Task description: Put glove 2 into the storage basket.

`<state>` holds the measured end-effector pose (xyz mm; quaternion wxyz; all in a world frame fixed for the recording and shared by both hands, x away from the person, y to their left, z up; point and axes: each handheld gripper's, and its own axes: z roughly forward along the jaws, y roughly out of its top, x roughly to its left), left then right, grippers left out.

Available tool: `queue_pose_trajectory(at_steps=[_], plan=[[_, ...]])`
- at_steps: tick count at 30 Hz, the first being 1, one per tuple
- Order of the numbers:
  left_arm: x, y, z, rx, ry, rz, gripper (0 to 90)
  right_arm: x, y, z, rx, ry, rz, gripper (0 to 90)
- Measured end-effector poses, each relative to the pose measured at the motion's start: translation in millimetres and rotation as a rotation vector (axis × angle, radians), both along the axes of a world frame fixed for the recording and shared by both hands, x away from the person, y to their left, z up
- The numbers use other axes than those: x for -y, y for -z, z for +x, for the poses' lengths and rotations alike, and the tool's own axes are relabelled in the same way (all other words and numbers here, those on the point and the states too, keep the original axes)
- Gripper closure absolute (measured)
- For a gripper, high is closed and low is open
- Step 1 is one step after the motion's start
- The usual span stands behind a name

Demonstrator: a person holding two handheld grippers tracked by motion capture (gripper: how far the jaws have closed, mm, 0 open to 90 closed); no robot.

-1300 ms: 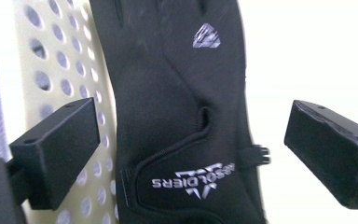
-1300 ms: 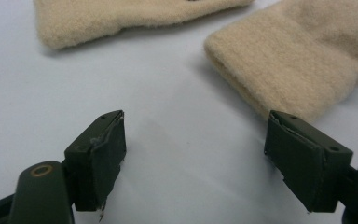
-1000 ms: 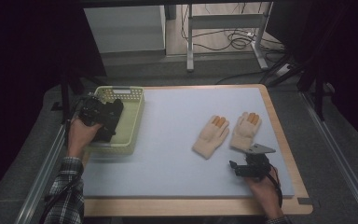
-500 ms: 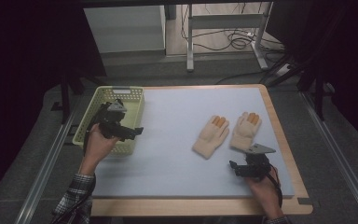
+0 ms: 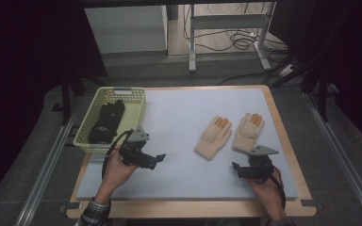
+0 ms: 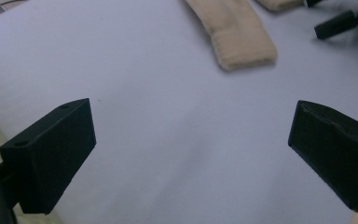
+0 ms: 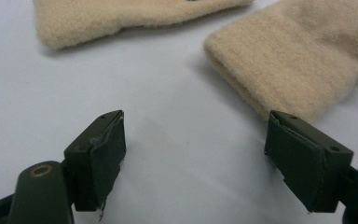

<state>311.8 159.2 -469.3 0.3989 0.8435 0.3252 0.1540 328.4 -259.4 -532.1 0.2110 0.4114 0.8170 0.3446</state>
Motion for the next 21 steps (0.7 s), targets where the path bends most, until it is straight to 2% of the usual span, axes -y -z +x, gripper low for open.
queue_pose_trajectory(at_steps=[5,8,11,13,14,17,19,21], plan=[[7.3,23.3,-13.3,-0.014,0.003,0.017,1.1,0.0,0.0,0.0,0.001,0.0,0.0,20.1],[7.7,37.9,-17.9,-0.028,-0.012,0.036,1.1,-0.1,0.0,0.0,0.0,0.0,0.0,20.1],[4.4,52.0,-20.7,-0.043,-0.035,0.052,1.1,-0.1,0.1,0.0,0.001,0.001,-0.001,20.0],[-0.2,59.8,-22.9,-0.051,-0.056,0.045,1.1,-0.1,0.1,0.0,0.001,0.001,-0.002,19.9],[-2.5,62.8,-23.4,-0.064,-0.059,0.05,1.3,-0.2,0.1,0.0,0.001,0.001,-0.002,19.8],[-9.3,70.6,-25.8,-0.067,-0.091,0.073,1.3,-0.1,0.1,0.1,0.001,0.001,-0.001,19.7],[-11.2,79.5,-25.5,-0.098,-0.093,0.082,1.4,-0.1,0.2,0.1,0.001,0.002,-0.001,19.7],[-14.9,82.4,-24.4,-0.112,-0.105,0.041,0.6,0.0,0.2,0.1,0.001,0.001,0.0,19.7]])
